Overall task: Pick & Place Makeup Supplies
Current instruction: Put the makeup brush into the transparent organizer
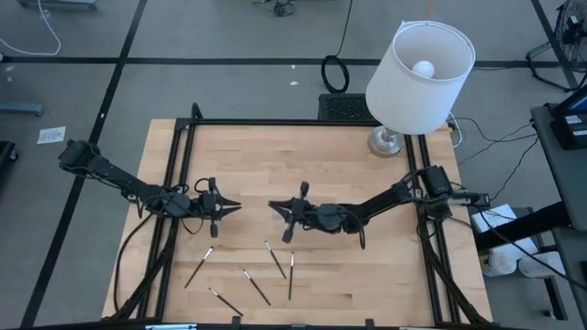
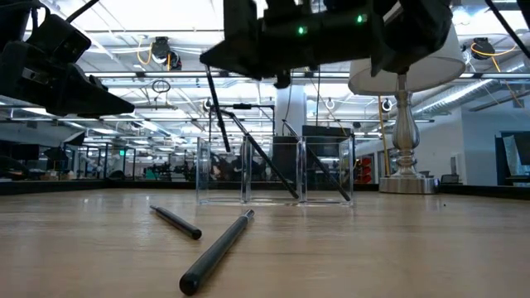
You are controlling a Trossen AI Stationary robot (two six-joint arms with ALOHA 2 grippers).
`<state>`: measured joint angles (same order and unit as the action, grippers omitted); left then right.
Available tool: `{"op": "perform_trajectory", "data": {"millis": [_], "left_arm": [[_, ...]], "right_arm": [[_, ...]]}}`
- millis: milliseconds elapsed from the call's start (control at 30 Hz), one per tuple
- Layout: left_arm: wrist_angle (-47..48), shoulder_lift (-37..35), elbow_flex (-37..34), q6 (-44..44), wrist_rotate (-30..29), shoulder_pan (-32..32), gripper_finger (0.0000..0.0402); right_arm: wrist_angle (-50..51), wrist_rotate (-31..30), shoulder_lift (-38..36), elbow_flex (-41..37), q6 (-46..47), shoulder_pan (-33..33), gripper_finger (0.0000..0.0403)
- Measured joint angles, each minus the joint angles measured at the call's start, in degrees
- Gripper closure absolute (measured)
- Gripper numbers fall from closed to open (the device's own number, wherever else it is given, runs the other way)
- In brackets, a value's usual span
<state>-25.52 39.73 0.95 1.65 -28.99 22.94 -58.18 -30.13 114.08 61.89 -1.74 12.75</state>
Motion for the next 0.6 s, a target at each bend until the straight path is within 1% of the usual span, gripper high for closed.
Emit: {"op": "perform_trajectory", "data": {"millis": [133, 233, 367, 600], "left_arm": [[0.0, 0.0, 0.0, 0.0, 0.0, 0.0, 0.035], [0.0, 0.0, 0.0, 0.1, 0.0, 0.0, 0.035], [0.0, 0.0, 0.0, 0.1, 0.0, 0.0, 0.035], [0.0, 0.0, 0.0, 0.1, 0.0, 0.0, 0.035]], "right_arm": [[0.6, -0.2, 2.1, 0.0, 1.1, -0.2, 0.0403], [1.7, -1.3, 2.1, 0.0, 1.8, -0.2, 0.0403], [6.6, -1.3, 2.1, 0.1, 4.0, -0.7, 0.0403], [11.1, -1.4, 2.1, 0.1, 8.0, -1.2, 0.0403]]}}
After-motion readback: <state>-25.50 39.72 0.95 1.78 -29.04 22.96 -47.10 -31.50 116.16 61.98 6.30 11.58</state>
